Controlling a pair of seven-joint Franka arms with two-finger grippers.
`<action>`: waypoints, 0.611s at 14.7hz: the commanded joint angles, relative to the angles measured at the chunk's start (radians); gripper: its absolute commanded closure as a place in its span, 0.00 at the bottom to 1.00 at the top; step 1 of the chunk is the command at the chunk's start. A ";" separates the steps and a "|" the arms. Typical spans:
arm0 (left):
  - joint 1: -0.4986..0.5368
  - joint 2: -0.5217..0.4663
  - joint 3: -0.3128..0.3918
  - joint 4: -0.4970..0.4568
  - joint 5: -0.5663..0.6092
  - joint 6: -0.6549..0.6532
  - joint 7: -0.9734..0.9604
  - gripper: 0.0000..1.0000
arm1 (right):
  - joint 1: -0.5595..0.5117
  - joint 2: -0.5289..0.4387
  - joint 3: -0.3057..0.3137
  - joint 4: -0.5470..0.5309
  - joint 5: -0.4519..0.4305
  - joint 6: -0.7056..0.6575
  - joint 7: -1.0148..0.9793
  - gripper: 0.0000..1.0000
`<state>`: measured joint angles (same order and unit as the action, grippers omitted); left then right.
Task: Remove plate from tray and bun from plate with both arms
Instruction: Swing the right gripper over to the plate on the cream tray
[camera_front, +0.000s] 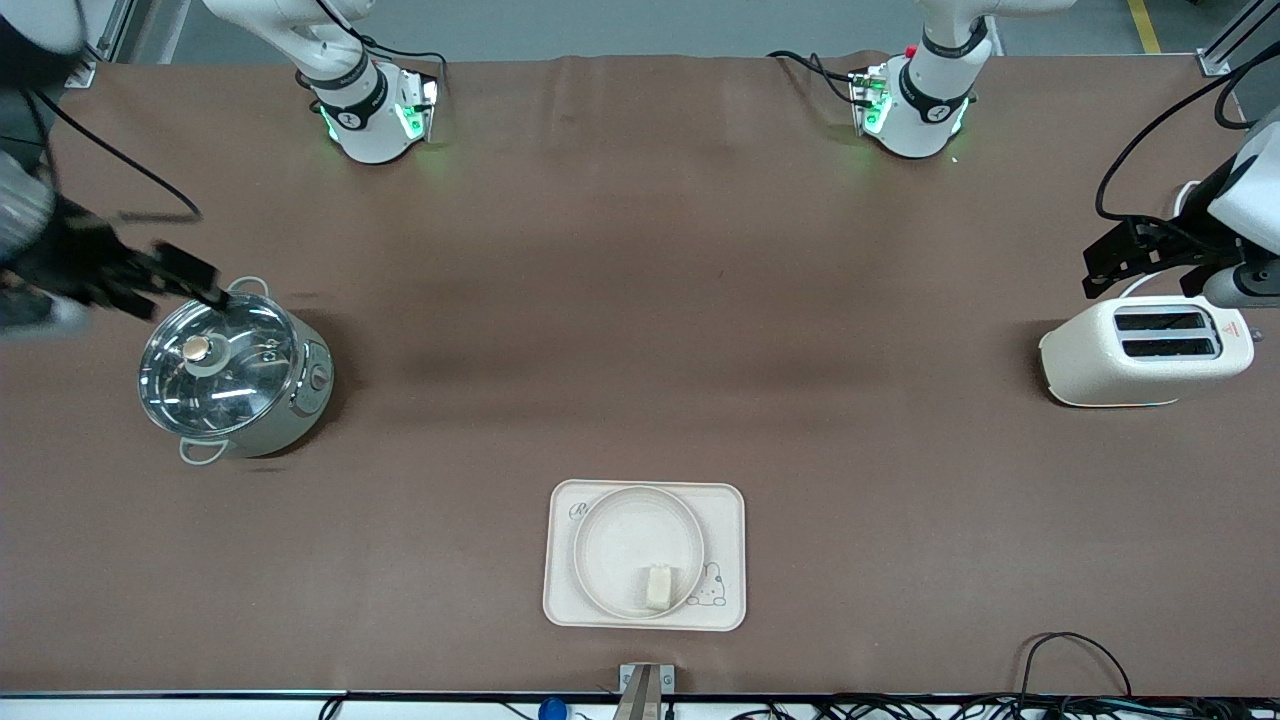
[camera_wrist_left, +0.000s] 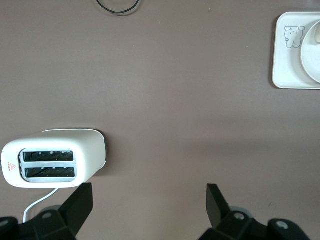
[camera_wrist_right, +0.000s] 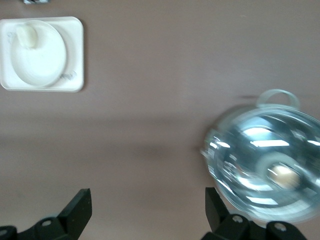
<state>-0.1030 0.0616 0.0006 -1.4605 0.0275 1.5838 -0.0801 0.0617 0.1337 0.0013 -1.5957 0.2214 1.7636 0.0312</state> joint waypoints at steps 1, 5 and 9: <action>-0.001 0.012 0.004 0.025 0.003 -0.024 0.002 0.00 | 0.072 0.130 -0.001 0.025 0.111 0.136 0.087 0.00; -0.001 0.014 0.005 0.020 0.005 -0.022 0.014 0.00 | 0.174 0.350 -0.001 0.090 0.305 0.368 0.191 0.00; -0.001 0.015 0.005 0.022 0.003 -0.022 0.014 0.00 | 0.311 0.631 -0.003 0.311 0.297 0.557 0.392 0.00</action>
<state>-0.1024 0.0685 0.0009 -1.4604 0.0275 1.5799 -0.0791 0.3143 0.6071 0.0073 -1.4516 0.5055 2.2738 0.3314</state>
